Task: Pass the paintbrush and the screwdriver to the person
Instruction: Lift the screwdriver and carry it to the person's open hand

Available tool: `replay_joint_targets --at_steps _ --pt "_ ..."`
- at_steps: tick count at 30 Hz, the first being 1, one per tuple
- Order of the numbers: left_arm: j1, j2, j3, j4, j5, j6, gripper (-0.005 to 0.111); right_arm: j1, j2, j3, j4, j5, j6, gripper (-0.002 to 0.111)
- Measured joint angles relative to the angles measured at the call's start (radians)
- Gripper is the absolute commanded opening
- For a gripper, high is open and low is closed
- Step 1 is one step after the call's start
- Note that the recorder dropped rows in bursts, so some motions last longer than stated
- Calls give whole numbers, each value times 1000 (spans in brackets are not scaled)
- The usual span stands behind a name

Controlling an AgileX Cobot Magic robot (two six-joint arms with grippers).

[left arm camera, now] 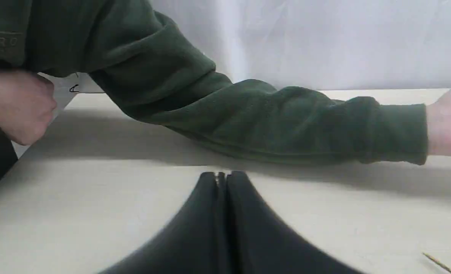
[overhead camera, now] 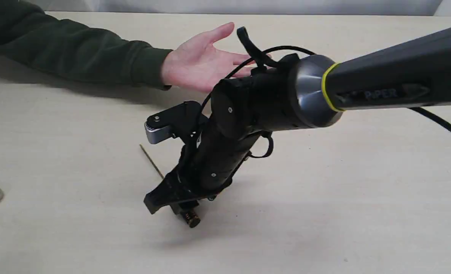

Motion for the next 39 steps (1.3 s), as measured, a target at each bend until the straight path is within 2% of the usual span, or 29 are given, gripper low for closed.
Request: replay_joint_targets --at_steps 7,20,28,34,39 --pt "0 0 0 0 0 0 0 5 0 -4 -131 23 92 42" --pt "0 0 0 0 0 0 0 69 0 -5 -236 10 85 4" --pt "0 0 0 0 0 0 0 71 -12 -1 -240 -36 74 5" --pt "0 0 0 0 0 0 0 69 -135 1 -141 -34 -46 5" --pt "0 0 0 0 0 0 0 69 -251 1 -129 -34 -77 5"
